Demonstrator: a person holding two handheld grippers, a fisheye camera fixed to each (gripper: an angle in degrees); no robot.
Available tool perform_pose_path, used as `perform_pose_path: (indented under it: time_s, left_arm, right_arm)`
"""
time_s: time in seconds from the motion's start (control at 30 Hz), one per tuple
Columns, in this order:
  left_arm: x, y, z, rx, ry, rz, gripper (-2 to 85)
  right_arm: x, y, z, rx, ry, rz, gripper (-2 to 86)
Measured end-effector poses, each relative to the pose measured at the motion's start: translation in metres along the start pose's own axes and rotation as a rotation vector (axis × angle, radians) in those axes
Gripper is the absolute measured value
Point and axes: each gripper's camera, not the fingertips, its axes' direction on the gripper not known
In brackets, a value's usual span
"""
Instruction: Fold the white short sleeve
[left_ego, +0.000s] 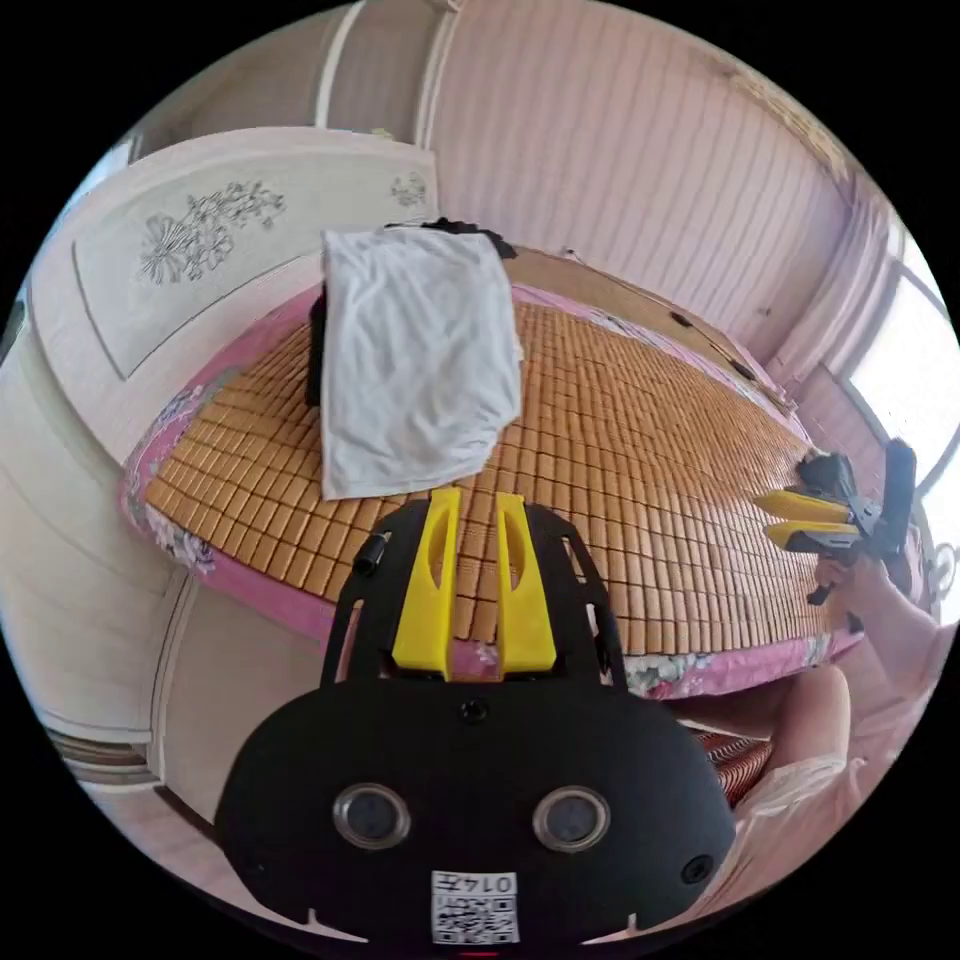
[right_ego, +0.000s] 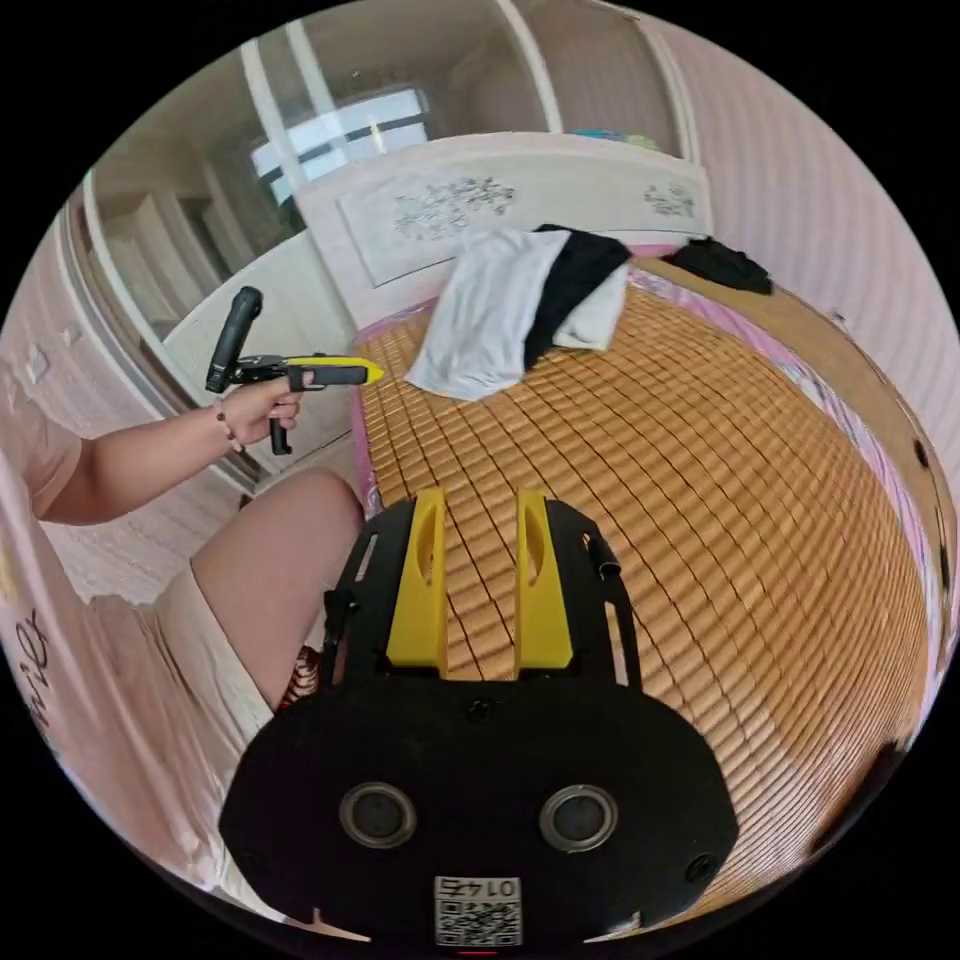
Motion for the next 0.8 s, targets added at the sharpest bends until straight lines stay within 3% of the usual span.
perform_pose_path:
  time_s: [0.17,0.27,0.43,0.6,0.7,0.8]
  left_arm:
    - [-0.104,0.006,0.015,-0.074,-0.094,-0.209,6.3]
    - [-0.144,0.004,0.019,-0.015,-0.052,-0.275,7.1]
    - [-0.184,-0.010,0.044,-0.129,0.018,-0.338,4.5]
    - [-0.190,-0.022,0.035,-0.147,0.116,-0.218,-0.7]
    - [-0.182,-0.018,0.007,-0.016,0.223,-0.106,-0.9]
    - [-0.175,-0.013,-0.009,0.024,0.279,-0.024,-0.8]
  right_arm:
    - [-0.053,-0.093,0.061,-0.011,-0.014,-0.219,9.1]
    - [-0.071,-0.133,0.101,-0.048,-0.028,-0.299,8.6]
    - [-0.062,-0.181,0.166,-0.194,-0.023,-0.160,7.3]
    - [-0.047,-0.214,0.189,-0.238,-0.091,-0.040,7.8]
    - [-0.038,-0.215,0.195,-0.236,-0.165,0.040,8.0]
    - [-0.039,-0.201,0.204,-0.315,-0.114,0.001,4.6]
